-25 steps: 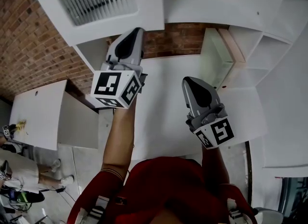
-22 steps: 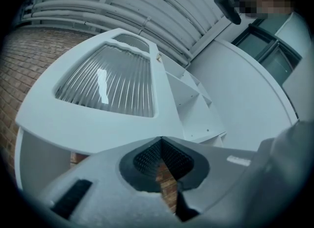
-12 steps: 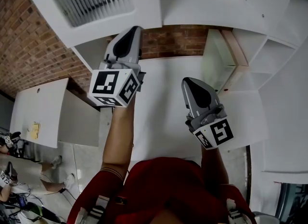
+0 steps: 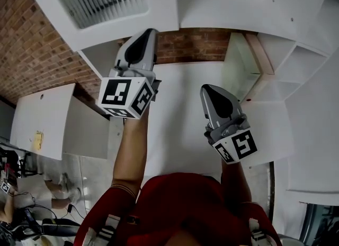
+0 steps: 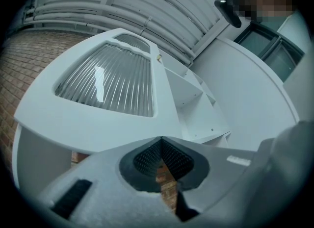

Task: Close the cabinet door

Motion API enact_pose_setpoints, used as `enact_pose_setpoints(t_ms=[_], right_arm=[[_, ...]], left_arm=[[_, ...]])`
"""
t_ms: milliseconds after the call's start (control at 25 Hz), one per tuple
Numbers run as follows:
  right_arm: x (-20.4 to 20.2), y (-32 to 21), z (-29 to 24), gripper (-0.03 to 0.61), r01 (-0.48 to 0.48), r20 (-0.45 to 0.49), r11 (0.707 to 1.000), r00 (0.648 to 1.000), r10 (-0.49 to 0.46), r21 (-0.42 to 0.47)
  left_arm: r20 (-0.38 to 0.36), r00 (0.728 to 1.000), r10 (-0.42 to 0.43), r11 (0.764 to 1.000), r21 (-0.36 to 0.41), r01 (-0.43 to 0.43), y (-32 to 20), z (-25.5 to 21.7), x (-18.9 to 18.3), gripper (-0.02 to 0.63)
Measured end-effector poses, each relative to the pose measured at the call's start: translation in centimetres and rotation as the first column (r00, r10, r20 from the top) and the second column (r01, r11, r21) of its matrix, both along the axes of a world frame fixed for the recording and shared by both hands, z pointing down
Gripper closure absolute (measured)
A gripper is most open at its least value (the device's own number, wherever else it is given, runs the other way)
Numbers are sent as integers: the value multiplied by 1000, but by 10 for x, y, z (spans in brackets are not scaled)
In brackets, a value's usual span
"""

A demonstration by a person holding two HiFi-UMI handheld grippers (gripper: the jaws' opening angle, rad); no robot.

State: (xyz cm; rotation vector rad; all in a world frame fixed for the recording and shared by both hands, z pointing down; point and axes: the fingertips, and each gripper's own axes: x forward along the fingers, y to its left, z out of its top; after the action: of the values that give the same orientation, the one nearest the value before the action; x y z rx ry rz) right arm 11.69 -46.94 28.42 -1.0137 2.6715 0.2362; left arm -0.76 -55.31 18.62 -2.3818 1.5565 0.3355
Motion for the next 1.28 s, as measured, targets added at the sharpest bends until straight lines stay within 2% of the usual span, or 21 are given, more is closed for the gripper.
enact_pose_setpoints(t_ms=[480,1040,1280], right_arm=[[5,0,-11,565,17,9,1000,1000,-17,18],[-3,7,-25,565,55,27,997,998,-56,51],[-6,13,-17,566,66,28,997,997,-67,38]], left_arm=[[-1,1000,-6,999,-43,6,11,21,0,614],[4,993,115,993,-29,-115,83,50,29,614],[-19,995,98,994,-43,-99,98,61,20,614]])
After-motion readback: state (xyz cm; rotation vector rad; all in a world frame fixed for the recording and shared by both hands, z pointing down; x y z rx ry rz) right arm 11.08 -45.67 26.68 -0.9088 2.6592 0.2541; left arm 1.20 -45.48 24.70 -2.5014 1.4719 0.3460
